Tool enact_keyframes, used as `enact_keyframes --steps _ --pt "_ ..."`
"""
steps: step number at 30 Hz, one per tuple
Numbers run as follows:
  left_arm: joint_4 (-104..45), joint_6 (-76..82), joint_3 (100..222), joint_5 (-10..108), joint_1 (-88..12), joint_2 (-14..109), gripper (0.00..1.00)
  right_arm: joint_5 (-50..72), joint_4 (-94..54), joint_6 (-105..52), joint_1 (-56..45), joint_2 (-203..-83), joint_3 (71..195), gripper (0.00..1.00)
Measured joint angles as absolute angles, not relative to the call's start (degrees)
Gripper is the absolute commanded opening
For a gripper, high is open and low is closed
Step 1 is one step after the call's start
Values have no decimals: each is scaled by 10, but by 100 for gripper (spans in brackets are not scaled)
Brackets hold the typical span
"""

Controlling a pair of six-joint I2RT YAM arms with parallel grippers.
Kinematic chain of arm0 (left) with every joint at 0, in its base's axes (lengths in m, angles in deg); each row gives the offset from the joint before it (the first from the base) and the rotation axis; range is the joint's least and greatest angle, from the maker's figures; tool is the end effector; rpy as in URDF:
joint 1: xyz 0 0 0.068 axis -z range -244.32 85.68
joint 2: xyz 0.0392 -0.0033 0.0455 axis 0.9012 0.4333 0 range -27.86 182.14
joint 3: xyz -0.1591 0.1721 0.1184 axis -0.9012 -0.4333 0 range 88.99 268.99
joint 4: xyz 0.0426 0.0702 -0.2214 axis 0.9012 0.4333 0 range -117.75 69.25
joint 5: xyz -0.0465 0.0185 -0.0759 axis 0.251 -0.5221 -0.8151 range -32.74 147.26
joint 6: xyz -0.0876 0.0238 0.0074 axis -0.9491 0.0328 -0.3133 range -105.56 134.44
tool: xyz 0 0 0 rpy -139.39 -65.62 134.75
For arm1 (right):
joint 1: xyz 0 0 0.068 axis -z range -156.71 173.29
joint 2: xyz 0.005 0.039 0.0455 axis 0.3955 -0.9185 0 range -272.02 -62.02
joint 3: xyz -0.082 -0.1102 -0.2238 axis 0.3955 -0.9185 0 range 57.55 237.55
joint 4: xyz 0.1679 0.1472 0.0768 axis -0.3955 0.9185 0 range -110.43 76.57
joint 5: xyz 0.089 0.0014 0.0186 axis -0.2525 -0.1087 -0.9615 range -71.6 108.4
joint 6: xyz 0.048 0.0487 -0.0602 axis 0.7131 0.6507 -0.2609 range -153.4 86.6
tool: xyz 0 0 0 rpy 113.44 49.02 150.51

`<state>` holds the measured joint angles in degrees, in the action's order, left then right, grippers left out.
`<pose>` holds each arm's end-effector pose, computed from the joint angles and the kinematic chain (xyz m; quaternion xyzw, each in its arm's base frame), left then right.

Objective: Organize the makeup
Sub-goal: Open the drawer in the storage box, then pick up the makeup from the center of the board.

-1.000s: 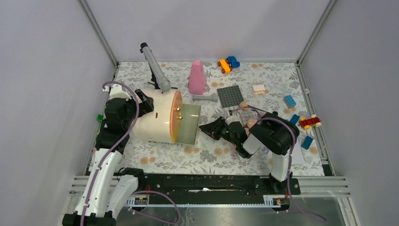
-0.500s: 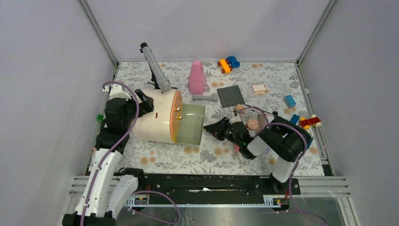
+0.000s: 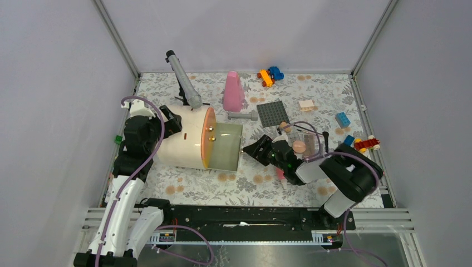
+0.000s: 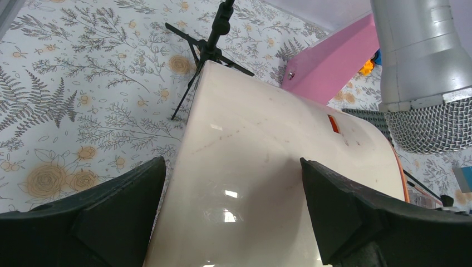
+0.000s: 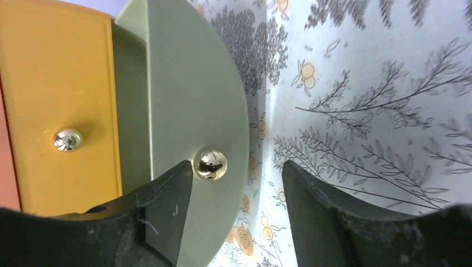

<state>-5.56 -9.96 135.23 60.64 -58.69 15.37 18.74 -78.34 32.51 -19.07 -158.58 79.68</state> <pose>0.1960 -0.0145 0.3074 -0.1497 0.8010 -0.1268 0.5657 0.2327 0.2115 0.1274 0.1652 0.7841 0.4834 0.3524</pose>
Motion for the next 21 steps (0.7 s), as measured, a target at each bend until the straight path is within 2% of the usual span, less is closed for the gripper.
enact_keyframes --steps 7,10,18,21 --pt "-56 -100 1352 607 -587 154 99 270 -517 204 -189 -1412 866 93" --pt "-56 -100 1352 607 -587 154 99 324 -392 140 -189 -1349 920 99" --pt "-56 -100 1352 606 -587 154 99 413 -85 -9 -176 -1279 1028 99" --pt "-56 -100 1352 606 -587 153 99 404 -9 -39 -175 -1284 1040 93"
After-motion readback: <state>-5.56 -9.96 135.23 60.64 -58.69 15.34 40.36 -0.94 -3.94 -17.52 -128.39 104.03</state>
